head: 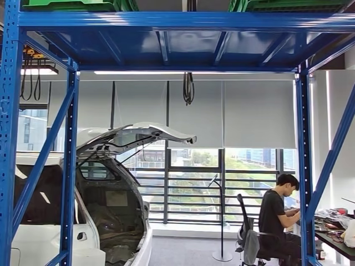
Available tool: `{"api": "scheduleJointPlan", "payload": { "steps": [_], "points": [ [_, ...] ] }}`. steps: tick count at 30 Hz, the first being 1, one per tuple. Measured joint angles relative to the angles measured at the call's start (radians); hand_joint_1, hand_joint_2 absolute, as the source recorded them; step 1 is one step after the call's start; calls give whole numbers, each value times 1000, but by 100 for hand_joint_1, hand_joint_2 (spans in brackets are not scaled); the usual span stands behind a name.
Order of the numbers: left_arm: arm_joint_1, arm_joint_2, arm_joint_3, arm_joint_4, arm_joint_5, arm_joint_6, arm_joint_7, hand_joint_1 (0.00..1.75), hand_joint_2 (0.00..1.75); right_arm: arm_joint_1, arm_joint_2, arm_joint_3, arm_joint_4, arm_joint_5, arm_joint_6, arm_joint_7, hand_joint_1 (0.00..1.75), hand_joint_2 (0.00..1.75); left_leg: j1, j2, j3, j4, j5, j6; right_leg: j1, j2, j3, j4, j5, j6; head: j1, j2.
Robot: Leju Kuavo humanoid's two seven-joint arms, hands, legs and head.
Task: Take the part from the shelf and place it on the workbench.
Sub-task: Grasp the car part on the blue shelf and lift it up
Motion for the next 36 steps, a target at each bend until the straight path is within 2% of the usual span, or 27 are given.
{"api": "scheduleJointPlan", "payload": {
  "steps": [10,13,14,15,16,18,19,20,21,23,24,25,28,30,31,33,34,35,36],
  "points": [
    [-7,-3,39,7,-27,-2,3,0,0,-7,-17,70,-115,-4,1,-29,0,0,-4,0,-4,8,-1,3,-5,0,-1,-2,4,6,0,0],
    [-8,-4,40,8,-27,-2,3,0,0,-8,-19,76,-127,-5,1,-29,0,0,-2,1,-3,0,5,13,-6,0,-1,-2,3,13,0,0],
    [-9,-5,41,8,-27,-2,3,0,0,-9,-20,77,-131,-5,1,-29,0,0,1,2,-2,-4,9,18,-5,-1,-7,11,-8,15,0,0],
    [-10,-6,41,8,-27,-2,3,0,0,-10,-22,77,-134,-5,1,-30,0,0,5,3,-1,-9,12,22,-5,-1,-21,44,-30,17,0,0],
    [-11,-6,41,8,-28,-2,3,0,0,-9,-23,77,-135,-5,1,-30,0,0,7,4,-1,-11,14,24,-6,-2,-46,100,-60,19,0,0],
    [-10,-7,42,9,-28,-2,3,0,0,-8,-27,78,-136,-6,1,-30,0,0,8,4,-2,-11,13,24,-8,-2,-114,238,-115,23,0,0],
    [-10,-7,43,10,-28,-2,3,0,0,-7,-28,79,-136,-6,1,-31,0,0,8,4,-1,-11,12,23,-9,-2,-137,280,-121,25,0,0],
    [-10,-7,44,10,-28,-2,3,0,0,-6,-30,79,-136,-5,0,-31,0,0,9,3,0,-11,11,22,-9,-2,-142,282,-105,26,0,0],
    [-10,-7,46,11,-28,-2,3,0,0,-6,-31,79,-136,-4,0,-32,0,0,10,2,4,-10,9,19,-9,-2,-128,241,-71,26,0,0],
    [-10,-8,48,13,-29,-2,3,0,0,-7,-31,81,-137,-2,-1,-33,0,0,11,-1,11,-9,2,9,-9,-1,-72,104,5,24,0,0],
    [-10,-8,49,14,-30,-2,4,0,0,-7,-32,82,-138,0,-2,-34,0,0,11,-2,11,-8,-1,4,-7,0,-50,50,25,19,0,0],
    [-11,-8,49,14,-31,-2,4,0,0,-7,-32,83,-140,1,-3,-34,0,0,10,-3,9,-7,-4,-2,-6,1,-40,21,31,13,0,0],
    [-11,-9,50,15,-35,-2,4,0,0,-5,-32,85,-143,2,-9,-35,0,0,11,-1,7,-7,-8,-19,-3,2,-38,11,22,-9,-1,0],
    [-13,-9,50,15,-37,-2,4,0,0,-5,-32,86,-146,2,-14,-35,0,0,12,6,-8,31,-33,-29,-6,-2,-31,5,20,-22,-1,0],
    [-13,-9,50,15,-37,-2,4,0,0,-4,-32,86,-147,2,-17,-35,0,0,13,10,-33,80,-57,-32,-7,-6,-27,3,19,-27,-1,0],
    [-12,-9,50,15,-37,-2,4,0,0,1,-32,86,-148,2,-24,-34,0,0,14,13,-108,217,-108,-36,-6,-11,-23,3,14,-34,-1,0],
    [-11,-9,50,15,-37,-2,4,0,0,5,-31,86,-148,1,-29,-31,0,0,15,13,-139,267,-116,-37,-5,-12,-20,4,11,-35,-1,0],
    [-9,-9,50,15,-38,-2,4,0,0,10,-31,84,-147,-1,-35,-27,0,0,15,14,-155,283,-105,-37,-4,-12,-16,4,7,-35,-1,0],
    [-8,-9,50,15,-38,-2,4,0,0,16,-29,80,-146,-5,-42,-22,0,0,15,15,-151,257,-74,-35,-4,-12,-9,4,2,-34,-1,0]
  ]
}}
